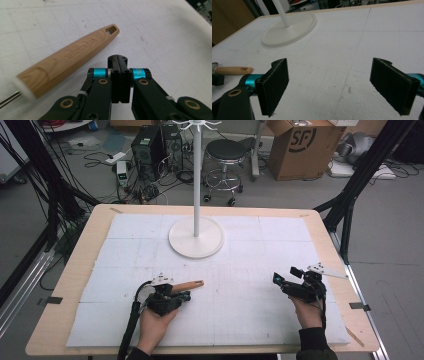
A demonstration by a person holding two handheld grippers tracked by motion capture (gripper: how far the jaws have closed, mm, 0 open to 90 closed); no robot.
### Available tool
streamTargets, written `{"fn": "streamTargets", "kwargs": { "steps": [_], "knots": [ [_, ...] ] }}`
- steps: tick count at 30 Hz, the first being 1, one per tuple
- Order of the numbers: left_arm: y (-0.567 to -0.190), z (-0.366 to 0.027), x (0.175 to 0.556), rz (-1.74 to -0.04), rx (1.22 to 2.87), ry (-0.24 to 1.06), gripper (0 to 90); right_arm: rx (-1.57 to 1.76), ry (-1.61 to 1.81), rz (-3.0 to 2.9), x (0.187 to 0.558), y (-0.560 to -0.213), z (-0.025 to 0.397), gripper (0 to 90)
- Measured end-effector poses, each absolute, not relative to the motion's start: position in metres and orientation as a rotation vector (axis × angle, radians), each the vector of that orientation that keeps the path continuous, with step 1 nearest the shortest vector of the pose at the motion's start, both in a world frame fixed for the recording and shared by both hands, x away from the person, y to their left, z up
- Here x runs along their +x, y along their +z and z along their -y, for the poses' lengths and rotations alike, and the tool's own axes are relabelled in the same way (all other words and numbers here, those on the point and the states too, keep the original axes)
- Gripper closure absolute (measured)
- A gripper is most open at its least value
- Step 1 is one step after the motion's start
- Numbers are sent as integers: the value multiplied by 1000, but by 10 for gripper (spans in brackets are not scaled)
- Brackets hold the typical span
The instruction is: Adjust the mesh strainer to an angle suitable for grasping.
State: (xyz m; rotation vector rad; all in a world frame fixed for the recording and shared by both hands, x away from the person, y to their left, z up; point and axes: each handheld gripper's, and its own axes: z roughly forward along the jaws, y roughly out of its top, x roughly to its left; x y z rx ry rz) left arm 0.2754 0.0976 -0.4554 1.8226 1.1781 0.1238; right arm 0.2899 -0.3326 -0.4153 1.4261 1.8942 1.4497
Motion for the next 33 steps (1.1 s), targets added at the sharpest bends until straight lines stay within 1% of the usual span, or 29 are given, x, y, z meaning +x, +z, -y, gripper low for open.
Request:
{"fn": "streamTargets", "kwargs": {
  "steps": [4,11,21,25,28,33],
  "knots": [
    [-456,-91,282,-1195,1829,137,900,1424,1447,-1901,290,-416,332,147],
    [-456,-71,293,-1213,1882,213,900,1421,1444,-1900,290,-416,331,147],
    [-457,-70,304,-1295,1821,252,900,1421,1450,-1896,290,-416,333,147],
    [-457,-68,310,-1318,1811,289,900,1428,1449,-1896,290,-415,332,147],
    [-457,-69,314,-1337,1785,284,900,1430,1453,-1896,289,-415,332,147],
    [-458,-78,321,-1382,1717,235,900,1428,1454,-1894,290,-415,333,147]
  ]
}}
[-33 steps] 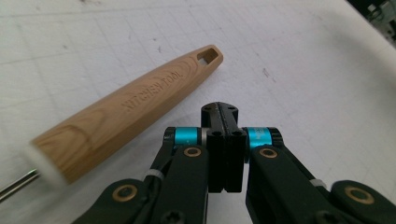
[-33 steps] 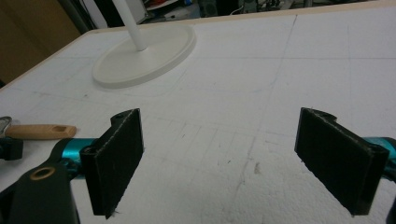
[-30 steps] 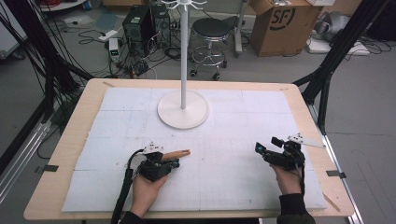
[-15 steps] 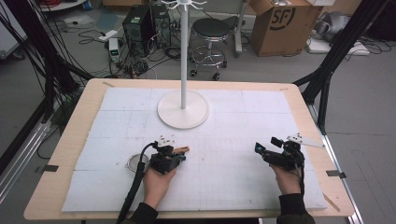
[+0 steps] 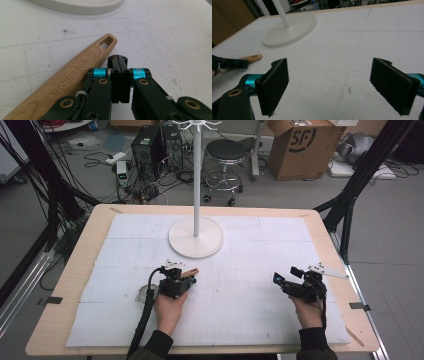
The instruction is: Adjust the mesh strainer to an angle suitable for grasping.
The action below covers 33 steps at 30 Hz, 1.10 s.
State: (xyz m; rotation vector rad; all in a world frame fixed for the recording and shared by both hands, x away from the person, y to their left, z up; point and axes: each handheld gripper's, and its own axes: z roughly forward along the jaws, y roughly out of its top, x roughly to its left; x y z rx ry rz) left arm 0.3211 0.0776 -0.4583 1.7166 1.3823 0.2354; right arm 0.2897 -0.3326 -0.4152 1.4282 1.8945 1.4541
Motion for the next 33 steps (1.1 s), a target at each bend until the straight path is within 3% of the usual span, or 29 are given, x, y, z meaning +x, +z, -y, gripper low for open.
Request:
{"fn": "streamTargets", "kwargs": {
  "steps": [14,33],
  "knots": [
    [-459,-85,329,-1467,1611,276,900,1416,1455,-1894,290,-415,333,147],
    [-459,-86,336,-1512,1598,305,900,1428,1459,-1891,289,-415,335,147]
  ]
}}
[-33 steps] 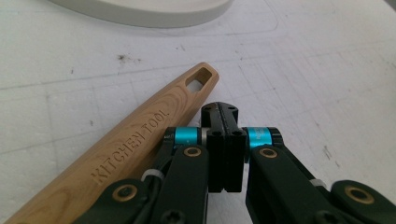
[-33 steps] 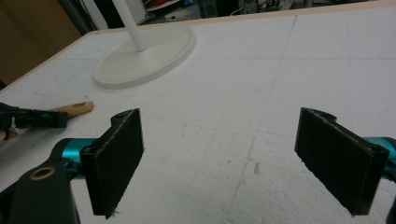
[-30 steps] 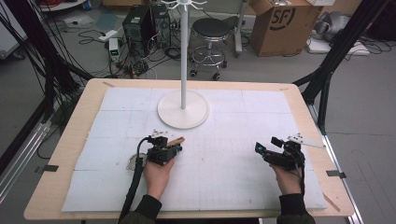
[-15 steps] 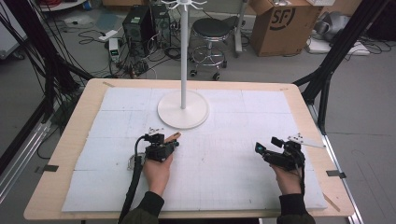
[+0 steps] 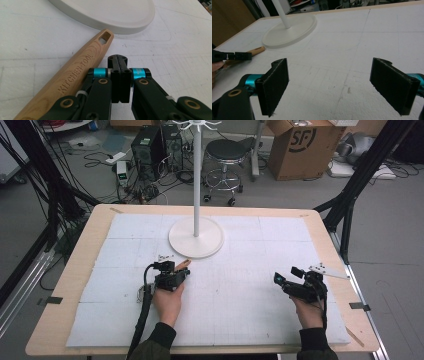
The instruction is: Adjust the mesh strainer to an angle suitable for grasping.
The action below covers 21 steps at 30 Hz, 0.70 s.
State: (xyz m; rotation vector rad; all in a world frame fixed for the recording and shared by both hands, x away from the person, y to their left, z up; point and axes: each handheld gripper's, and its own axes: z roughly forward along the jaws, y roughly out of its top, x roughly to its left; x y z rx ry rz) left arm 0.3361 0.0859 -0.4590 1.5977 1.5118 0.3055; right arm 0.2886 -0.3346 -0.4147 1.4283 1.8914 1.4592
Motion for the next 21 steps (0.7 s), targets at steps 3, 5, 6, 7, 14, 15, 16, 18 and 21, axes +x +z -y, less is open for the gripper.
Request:
{"fn": "streamTargets", "kwargs": {
  "steps": [3,5,6,7,14,15,16,18,21],
  "knots": [
    [-459,-86,336,-1510,1604,307,900,1426,1455,-1892,289,-415,334,147],
    [-459,-85,335,-1500,1613,314,900,1424,1456,-1890,289,-415,335,147],
    [-459,-85,335,-1499,1611,314,900,1427,1457,-1891,289,-415,335,147],
    [-459,-85,335,-1498,1607,308,900,1425,1458,-1890,289,-415,335,147],
    [-458,-87,333,-1440,1590,291,790,1428,1460,-1889,289,-415,335,147],
    [-458,-88,333,-1435,1595,279,754,1429,1459,-1889,289,-415,335,147],
    [-458,-88,333,-1429,1599,254,721,1426,1457,-1888,289,-415,335,147],
    [-456,-89,332,-1411,1614,260,659,1426,1454,-1892,289,-416,336,147],
    [-455,-90,328,-1385,1631,258,611,1429,1450,-1893,290,-417,336,147]
  ]
}}
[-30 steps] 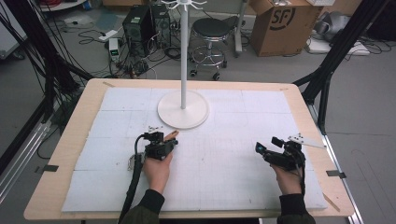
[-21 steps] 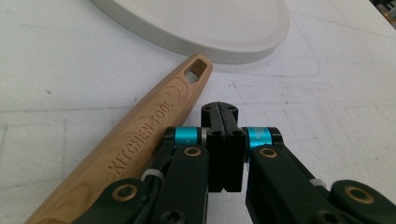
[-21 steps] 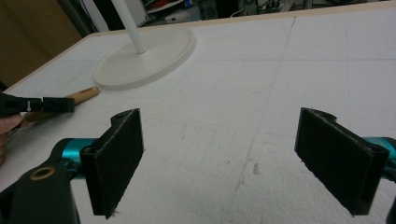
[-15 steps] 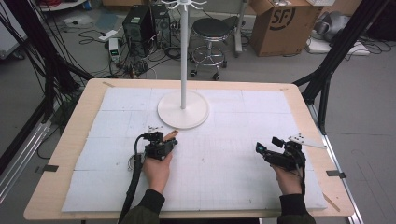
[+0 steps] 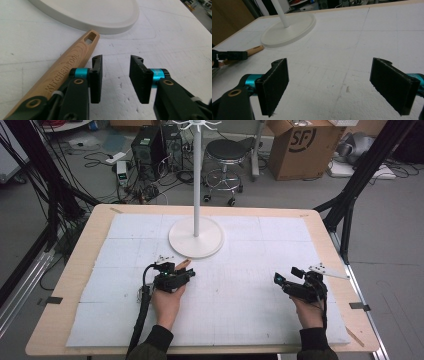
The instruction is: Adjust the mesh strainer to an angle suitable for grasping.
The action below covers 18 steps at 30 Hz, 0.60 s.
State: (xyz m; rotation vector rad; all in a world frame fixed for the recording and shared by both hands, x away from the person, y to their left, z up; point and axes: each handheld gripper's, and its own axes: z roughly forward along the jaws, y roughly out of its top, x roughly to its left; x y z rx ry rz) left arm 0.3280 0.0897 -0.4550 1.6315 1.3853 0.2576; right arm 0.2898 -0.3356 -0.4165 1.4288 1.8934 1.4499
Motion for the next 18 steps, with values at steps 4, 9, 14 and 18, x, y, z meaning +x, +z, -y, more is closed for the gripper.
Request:
{"fn": "streamTargets", "kwargs": {
  "steps": [4,9,14,18],
  "knots": [
    [-452,-98,320,-1355,1626,231,601,1430,1447,-1896,290,-417,336,147],
    [-440,-115,313,-1319,1589,189,595,1424,1437,-1904,290,-417,333,147],
    [-431,-136,306,-1307,1606,229,496,1426,1430,-1906,290,-418,333,147],
    [-427,-152,301,-1279,1575,233,459,1426,1425,-1911,291,-418,332,147]
  ]
}}
